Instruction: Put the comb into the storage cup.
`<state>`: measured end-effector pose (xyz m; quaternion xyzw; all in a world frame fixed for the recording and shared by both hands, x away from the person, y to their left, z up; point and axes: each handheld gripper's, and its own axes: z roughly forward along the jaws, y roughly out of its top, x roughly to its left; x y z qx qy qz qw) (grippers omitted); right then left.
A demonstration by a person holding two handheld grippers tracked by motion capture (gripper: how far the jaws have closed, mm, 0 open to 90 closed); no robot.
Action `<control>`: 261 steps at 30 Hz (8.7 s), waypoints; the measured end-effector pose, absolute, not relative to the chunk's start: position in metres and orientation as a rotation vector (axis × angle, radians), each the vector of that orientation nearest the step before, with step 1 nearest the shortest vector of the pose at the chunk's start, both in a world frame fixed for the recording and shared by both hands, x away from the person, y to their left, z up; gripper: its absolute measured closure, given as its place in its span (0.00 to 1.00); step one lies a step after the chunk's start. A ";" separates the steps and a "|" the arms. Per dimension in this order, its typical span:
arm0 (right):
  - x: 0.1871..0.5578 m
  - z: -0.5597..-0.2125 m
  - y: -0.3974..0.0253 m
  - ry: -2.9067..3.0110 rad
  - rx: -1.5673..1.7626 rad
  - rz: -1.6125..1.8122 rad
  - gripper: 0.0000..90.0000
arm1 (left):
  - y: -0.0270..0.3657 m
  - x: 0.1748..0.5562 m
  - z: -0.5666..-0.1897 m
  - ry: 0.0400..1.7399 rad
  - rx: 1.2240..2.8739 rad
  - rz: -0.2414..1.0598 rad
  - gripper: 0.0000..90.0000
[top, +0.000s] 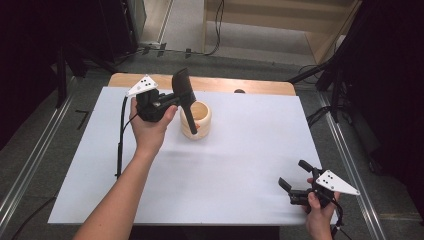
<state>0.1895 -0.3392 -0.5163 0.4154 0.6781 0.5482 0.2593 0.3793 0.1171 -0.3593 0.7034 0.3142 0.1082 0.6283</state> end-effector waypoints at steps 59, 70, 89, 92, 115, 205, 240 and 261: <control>0.190 -0.518 -0.339 1.843 1.118 1.500 0.00 | 0.109 0.426 -0.373 0.805 1.544 0.347 0.93; 0.190 -0.518 -0.339 1.843 1.121 1.499 0.00 | 0.107 0.430 -0.392 0.818 1.569 0.321 0.93; 0.191 -0.519 -0.338 1.850 1.116 1.492 0.00 | 0.100 0.430 -0.418 0.835 1.586 0.284 0.93; 0.190 -0.519 -0.337 1.852 1.115 1.492 0.00 | 0.100 0.431 -0.423 0.836 1.575 0.259 0.93; 0.191 -0.519 -0.337 1.856 1.111 1.489 0.00 | 0.098 0.432 -0.445 0.901 1.565 0.217 0.93; 0.193 -0.520 -0.332 1.877 1.099 1.450 0.00 | 0.172 0.338 -0.445 0.865 1.640 0.392 0.00; 0.193 -0.520 -0.331 1.875 1.102 1.439 0.00 | 0.209 0.287 -0.455 0.850 1.647 0.461 0.00; 0.192 -0.520 -0.330 1.879 1.102 1.430 0.00 | 0.239 0.261 -0.460 0.870 1.660 0.523 0.00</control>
